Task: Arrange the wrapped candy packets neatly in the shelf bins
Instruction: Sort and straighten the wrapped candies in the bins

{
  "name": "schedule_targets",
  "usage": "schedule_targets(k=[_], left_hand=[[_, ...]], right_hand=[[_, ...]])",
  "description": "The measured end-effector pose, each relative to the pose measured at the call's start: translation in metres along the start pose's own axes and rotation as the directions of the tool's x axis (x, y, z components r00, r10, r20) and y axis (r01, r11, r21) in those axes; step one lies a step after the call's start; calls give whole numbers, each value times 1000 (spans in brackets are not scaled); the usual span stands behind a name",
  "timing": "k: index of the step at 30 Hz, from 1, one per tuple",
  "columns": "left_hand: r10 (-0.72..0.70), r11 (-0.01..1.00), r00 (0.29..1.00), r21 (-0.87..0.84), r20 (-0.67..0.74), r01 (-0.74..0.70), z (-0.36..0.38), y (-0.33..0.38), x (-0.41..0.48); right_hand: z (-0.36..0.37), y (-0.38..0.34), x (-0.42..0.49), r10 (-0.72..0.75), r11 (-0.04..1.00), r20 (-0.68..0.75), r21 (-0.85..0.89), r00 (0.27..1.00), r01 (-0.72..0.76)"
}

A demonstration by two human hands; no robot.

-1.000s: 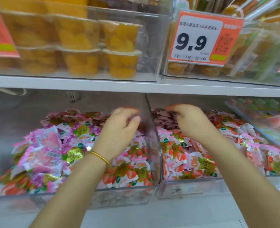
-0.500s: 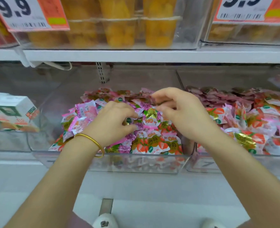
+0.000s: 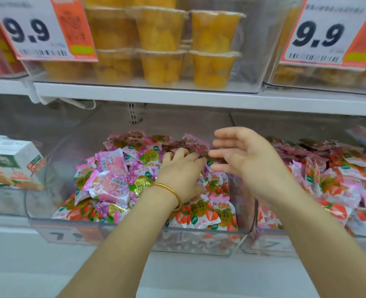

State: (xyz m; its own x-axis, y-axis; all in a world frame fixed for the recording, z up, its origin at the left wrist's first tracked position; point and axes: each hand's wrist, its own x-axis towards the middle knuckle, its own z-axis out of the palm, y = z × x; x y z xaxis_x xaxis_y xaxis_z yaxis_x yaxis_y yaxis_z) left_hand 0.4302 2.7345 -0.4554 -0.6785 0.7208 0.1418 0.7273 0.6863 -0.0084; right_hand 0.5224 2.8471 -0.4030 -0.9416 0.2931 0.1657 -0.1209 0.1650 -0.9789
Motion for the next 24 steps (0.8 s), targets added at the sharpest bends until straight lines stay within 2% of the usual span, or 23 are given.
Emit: schedule_targets(k=[8, 10, 13, 15, 18, 22, 24], left_hand=[[-121, 993, 985, -27, -126, 119, -11, -4, 0], [-157, 983, 977, -120, -145, 140, -14, -7, -4], [-178, 934, 950, -348, -256, 81, -20, -7, -11], [-244, 827, 926, -561, -287, 44, -28, -6, -16], [-311, 533, 937, -846, -158, 34, -43, 1, -25], [-282, 171, 959, -983, 13, 63, -44, 7, -27], [-285, 128, 958, -990, 26, 65, -42, 6, -26]], right_hand=[[1, 4, 2, -18, 997, 21, -74, 1000, 19], [1, 2, 1, -14, 995, 15, -100, 1000, 16], [1, -1, -2, -38, 973, 13, -227, 999, 40], [1, 0, -2, -67, 931, 4, -360, 998, 64], [5, 1, -3, -85, 888, -4, -454, 996, 74], [5, -7, -7, -138, 853, -25, -511, 990, 106], [2, -8, -8, -171, 827, -45, -549, 984, 118]])
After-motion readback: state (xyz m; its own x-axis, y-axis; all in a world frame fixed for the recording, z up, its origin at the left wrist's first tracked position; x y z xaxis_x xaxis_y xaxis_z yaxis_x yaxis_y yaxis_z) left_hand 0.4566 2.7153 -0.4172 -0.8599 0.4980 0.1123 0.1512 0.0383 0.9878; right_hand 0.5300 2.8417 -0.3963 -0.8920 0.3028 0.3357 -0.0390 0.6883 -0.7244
